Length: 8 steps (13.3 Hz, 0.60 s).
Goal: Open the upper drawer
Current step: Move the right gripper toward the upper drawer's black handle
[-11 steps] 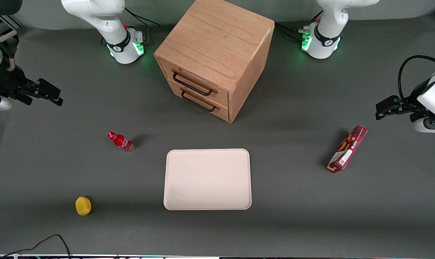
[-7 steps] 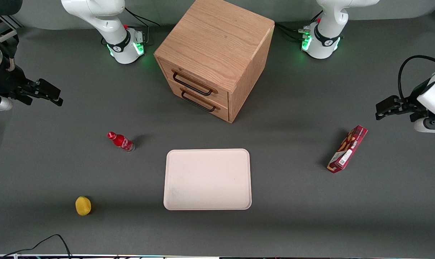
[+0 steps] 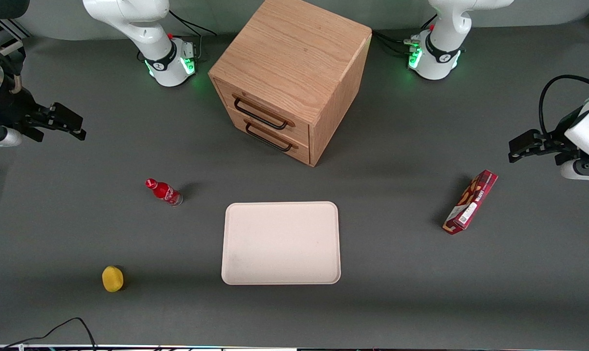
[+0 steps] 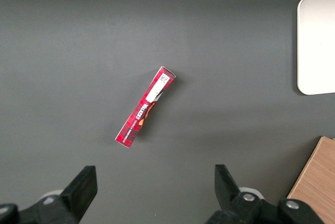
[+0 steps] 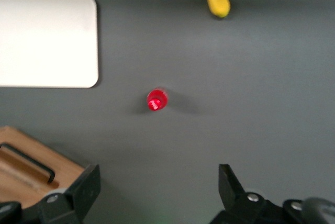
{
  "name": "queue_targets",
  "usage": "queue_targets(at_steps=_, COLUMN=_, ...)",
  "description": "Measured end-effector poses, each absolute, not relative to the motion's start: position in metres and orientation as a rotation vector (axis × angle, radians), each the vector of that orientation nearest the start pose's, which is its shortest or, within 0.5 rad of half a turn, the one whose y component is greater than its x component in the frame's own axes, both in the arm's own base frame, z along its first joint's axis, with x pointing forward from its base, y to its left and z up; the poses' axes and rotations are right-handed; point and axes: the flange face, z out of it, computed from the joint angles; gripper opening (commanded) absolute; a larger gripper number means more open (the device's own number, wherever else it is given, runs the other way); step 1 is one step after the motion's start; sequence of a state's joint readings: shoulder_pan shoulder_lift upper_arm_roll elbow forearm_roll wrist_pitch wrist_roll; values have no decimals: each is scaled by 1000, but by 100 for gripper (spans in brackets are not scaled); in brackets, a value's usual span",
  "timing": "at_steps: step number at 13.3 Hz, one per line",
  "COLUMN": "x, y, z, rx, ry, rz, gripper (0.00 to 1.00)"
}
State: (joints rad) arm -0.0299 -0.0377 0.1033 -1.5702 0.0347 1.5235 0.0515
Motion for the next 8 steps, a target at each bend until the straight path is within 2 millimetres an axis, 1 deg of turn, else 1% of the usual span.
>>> queue_targets(at_steps=2, x=532, y=62, z=647, rx=-3002, ry=-86, rz=40, gripper=100)
queue_targets(at_steps=3, x=529, y=76, z=651, rx=-2973, ry=-128, rz=43, gripper=100)
queue_targets(at_steps=4, x=526, y=96, z=654, rx=-2959, ry=-182, rz=42, gripper=100)
queue_targets(at_steps=6, x=514, y=144, z=656, rx=-2948, ry=-319, rz=57, gripper=100)
queue_targets(at_steps=8, x=498, y=194, z=654, rx=-2920, ry=-531, rz=71, gripper=100)
